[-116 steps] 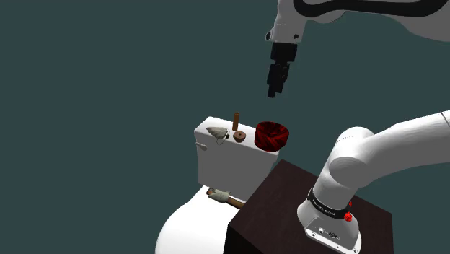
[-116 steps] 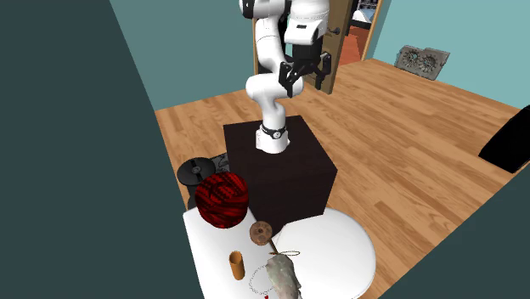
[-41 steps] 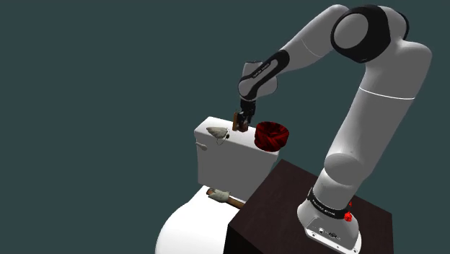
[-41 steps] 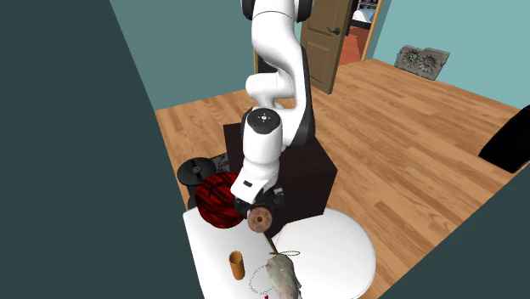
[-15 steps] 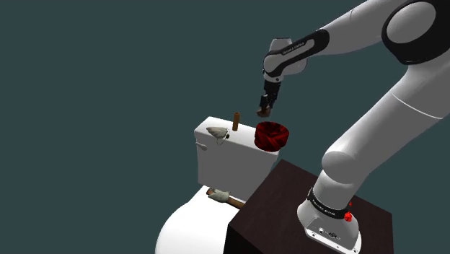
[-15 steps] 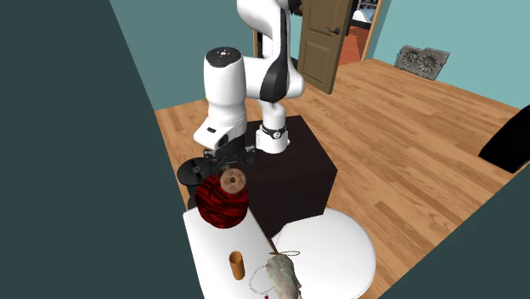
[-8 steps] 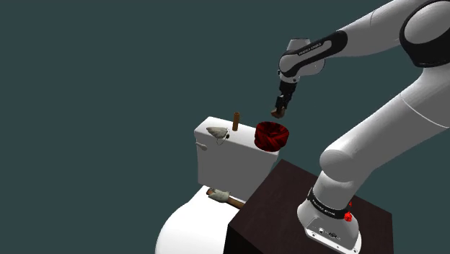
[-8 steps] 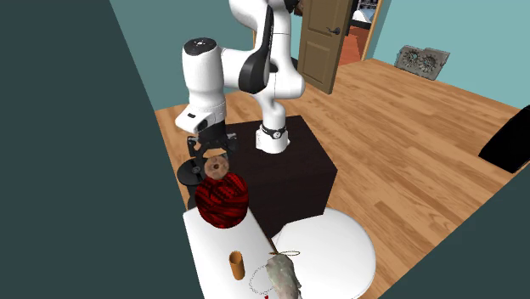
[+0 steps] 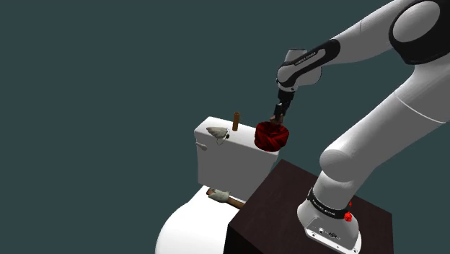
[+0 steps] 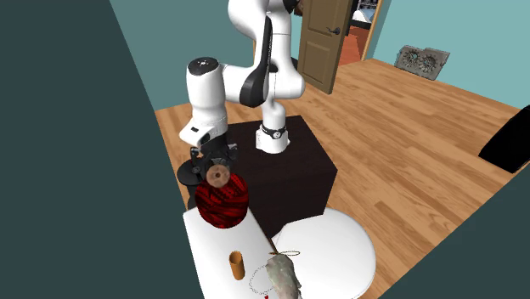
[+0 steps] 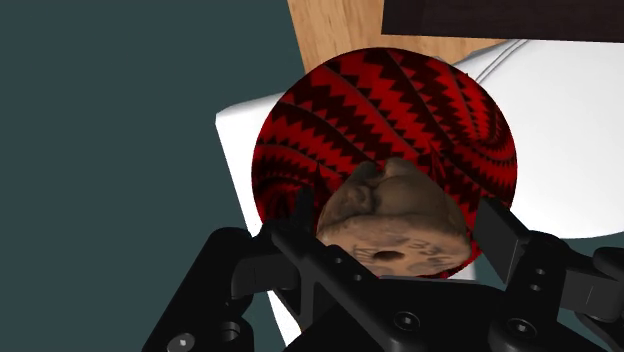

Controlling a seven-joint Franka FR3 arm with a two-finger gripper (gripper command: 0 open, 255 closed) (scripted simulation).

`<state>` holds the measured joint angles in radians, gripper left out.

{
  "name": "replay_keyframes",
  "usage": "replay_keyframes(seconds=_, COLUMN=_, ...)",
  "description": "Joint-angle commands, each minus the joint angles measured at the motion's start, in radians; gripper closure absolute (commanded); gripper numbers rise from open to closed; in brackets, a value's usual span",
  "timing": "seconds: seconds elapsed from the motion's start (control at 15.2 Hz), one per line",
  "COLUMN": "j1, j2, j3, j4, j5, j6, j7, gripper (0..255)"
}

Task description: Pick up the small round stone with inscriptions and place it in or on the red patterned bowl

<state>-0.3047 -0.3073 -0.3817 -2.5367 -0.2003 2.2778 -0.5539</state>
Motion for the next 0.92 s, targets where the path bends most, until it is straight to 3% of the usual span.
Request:
replay_keyframes(seconds=0.0, j1=0.000, j2=0.015, j3=-0.004, j4=-0.015, j5=0.001, j6=0.031, j7=-0.001, gripper=255)
replay_keyframes(seconds=0.4, j1=0.006, j2=0.082, j3=-0.019, j4=-0.052, j5=0.012, j6=0.134, j7=-0.010, gripper=255)
replay_keyframes(seconds=0.86, j1=0.005, j2=0.082, j3=-0.018, j4=-0.052, j5=0.012, j6=0.134, j7=-0.010, gripper=255)
